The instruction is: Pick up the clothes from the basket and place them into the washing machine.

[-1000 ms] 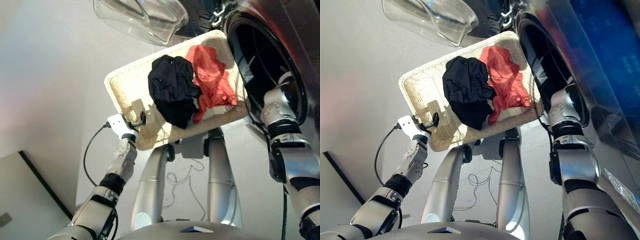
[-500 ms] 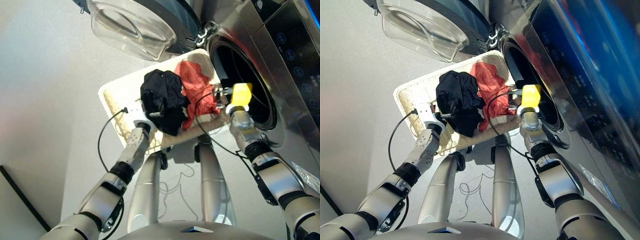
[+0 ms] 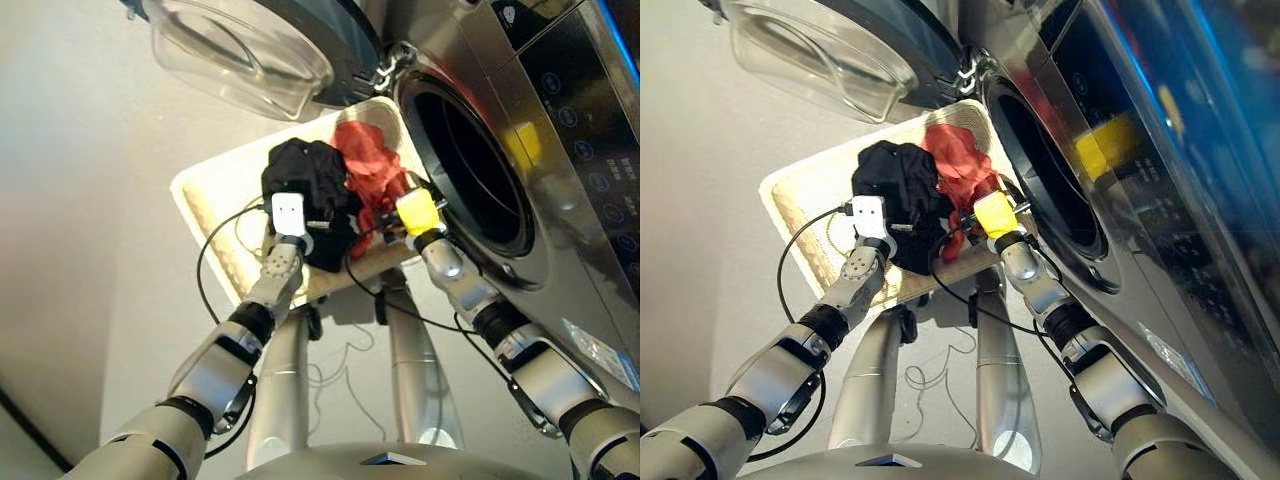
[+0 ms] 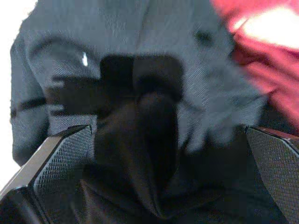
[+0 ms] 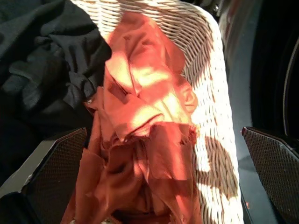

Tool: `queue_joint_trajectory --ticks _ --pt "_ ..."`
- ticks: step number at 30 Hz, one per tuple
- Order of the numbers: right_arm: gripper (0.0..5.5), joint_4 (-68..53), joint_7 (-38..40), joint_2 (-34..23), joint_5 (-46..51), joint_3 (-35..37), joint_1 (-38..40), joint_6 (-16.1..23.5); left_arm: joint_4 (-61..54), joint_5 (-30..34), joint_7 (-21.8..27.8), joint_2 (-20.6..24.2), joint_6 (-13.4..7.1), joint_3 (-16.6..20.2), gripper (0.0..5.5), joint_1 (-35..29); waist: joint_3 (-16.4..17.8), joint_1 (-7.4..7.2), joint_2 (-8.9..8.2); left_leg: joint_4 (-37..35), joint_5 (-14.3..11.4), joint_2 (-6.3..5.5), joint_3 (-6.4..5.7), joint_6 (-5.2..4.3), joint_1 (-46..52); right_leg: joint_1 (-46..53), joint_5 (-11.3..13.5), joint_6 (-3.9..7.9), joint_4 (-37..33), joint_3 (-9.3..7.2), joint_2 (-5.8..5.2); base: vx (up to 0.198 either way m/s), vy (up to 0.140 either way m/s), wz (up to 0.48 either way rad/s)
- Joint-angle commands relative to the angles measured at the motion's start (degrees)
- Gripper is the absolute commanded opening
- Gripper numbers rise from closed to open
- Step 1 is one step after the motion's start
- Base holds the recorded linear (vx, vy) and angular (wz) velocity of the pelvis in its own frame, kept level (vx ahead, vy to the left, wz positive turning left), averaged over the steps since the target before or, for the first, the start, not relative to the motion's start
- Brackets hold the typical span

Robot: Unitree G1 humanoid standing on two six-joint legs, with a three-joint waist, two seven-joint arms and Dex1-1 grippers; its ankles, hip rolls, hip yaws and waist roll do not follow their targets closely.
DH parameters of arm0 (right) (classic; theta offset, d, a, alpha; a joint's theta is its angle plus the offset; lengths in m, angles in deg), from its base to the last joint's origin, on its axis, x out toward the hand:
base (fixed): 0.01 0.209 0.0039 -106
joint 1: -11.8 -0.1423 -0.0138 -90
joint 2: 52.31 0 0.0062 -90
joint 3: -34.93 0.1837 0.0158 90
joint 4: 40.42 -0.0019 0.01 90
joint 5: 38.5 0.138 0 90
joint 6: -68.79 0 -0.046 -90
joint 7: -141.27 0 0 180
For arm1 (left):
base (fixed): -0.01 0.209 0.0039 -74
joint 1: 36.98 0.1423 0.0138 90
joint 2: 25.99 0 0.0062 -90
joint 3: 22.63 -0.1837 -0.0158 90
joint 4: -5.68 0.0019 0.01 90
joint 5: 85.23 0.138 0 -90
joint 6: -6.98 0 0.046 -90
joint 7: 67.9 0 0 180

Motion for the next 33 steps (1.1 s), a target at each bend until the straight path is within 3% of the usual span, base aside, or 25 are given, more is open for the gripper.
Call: queue_joint_trajectory --ticks 1,9,10,12,22,28,33 --pt "5.50 -7.99 -0.33 0.99 0.25 -0.20 -0.85 4.10 3.50 3.21 -1.47 1.32 -0.03 3.10 5.50 -4.46 2.34 -0.54 -0.40 3.18 -0.59 1.39 -3.06 -0.14 -3.79 -0.07 -6.15 2.45 5.26 -3.55 1.43 0.000 0.000 0.000" --pt "5.50 -14.38 -2.62 -0.08 2.18 -1.22 2.26 5.05 5.55 0.37 -0.70 4.87 0.09 6.92 5.50 -7.80 2.25 -2.49 -1.39 11.25 -3.69 2.31 -2.77 -0.18 -10.25 -6.21 -7.58 2.42 11.48 -4.16 2.52 -0.001 0.005 -0.063" --pt "5.50 -14.22 -2.77 -0.16 2.41 -1.14 2.45 5.07 5.39 0.04 -0.66 4.99 -0.01 7.07 4.55 -8.13 2.18 -2.64 -1.38 11.82 -3.90 2.19 -2.70 -0.18 -10.66 -6.59 -7.67 2.33 11.89 -4.24 2.49 0.002 0.015 -0.214" --pt "5.50 -14.13 -2.88 -0.35 2.51 -0.97 3.09 4.84 4.40 -0.73 -0.72 5.00 -0.37 7.14 0.00 -8.12 1.93 -2.80 -1.15 13.32 -4.21 1.98 -2.80 -0.16 -11.46 -7.34 -7.97 2.23 13.31 -4.55 2.20 0.000 0.000 0.000" --pt "5.50 -9.77 -3.27 -1.16 0.11 0.19 5.14 4.19 -3.84 -4.70 2.83 3.41 -2.91 6.28 0.00 -2.30 0.19 -1.93 -0.51 7.06 -3.15 1.19 -2.03 -0.02 -4.19 -0.76 -6.70 2.28 9.19 -4.73 0.25 0.008 0.017 0.003" --pt "5.50 -4.47 -2.78 -2.96 -8.56 -1.63 6.56 2.27 -10.70 -6.74 6.41 2.51 -3.66 4.26 0.00 3.83 0.22 -0.50 -0.42 -3.41 0.13 -1.07 -1.60 -0.31 8.16 11.26 -4.43 3.10 0.75 -4.76 -1.46 0.000 0.000 0.000" --pt "5.50 -0.35 -2.87 -3.44 -16.28 -4.16 7.34 1.10 -18.82 -8.78 10.21 2.23 -3.61 1.35 0.00 9.36 0.02 1.08 -0.02 -11.97 3.25 -3.25 -2.16 -0.83 19.48 22.54 -2.92 3.81 -6.53 -5.34 -2.35 0.000 0.000 0.000"
